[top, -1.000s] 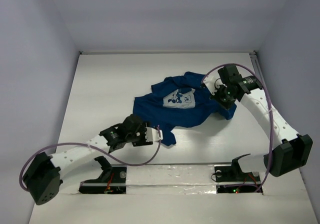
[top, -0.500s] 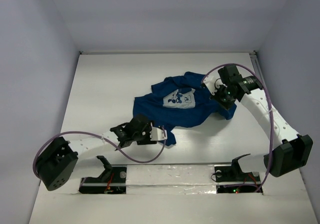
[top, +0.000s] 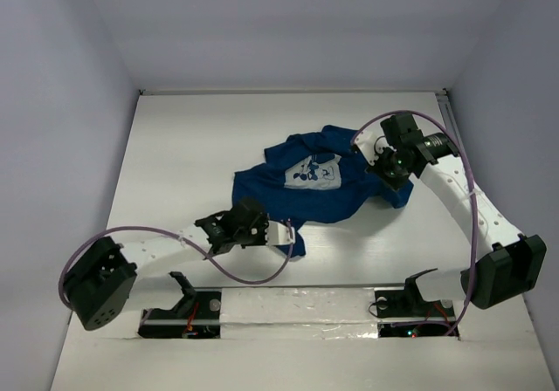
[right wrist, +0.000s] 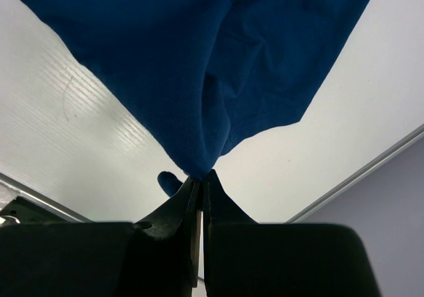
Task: Fold and stack the t-shirts
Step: Flatten out the tshirt
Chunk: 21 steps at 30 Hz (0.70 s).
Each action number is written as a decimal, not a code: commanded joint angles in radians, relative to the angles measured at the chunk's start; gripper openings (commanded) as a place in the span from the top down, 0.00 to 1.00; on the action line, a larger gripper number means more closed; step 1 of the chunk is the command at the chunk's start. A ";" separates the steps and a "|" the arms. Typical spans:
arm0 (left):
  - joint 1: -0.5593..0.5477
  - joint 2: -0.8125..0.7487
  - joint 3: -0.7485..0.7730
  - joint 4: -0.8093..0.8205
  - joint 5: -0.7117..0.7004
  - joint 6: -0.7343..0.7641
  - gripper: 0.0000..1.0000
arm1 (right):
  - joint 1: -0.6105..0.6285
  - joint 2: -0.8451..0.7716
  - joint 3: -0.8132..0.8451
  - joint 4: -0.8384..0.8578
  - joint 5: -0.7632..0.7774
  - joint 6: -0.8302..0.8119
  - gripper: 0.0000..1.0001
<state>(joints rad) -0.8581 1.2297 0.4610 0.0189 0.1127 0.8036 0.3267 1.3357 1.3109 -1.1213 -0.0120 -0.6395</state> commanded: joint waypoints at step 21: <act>0.189 -0.450 0.706 -0.724 0.268 0.098 1.00 | -0.005 -0.275 0.140 -0.112 -0.167 -0.080 1.00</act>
<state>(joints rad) -0.6914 0.8150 1.0702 -0.6506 0.3523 0.8719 0.3267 1.1255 1.3922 -1.1797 -0.1230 -0.6533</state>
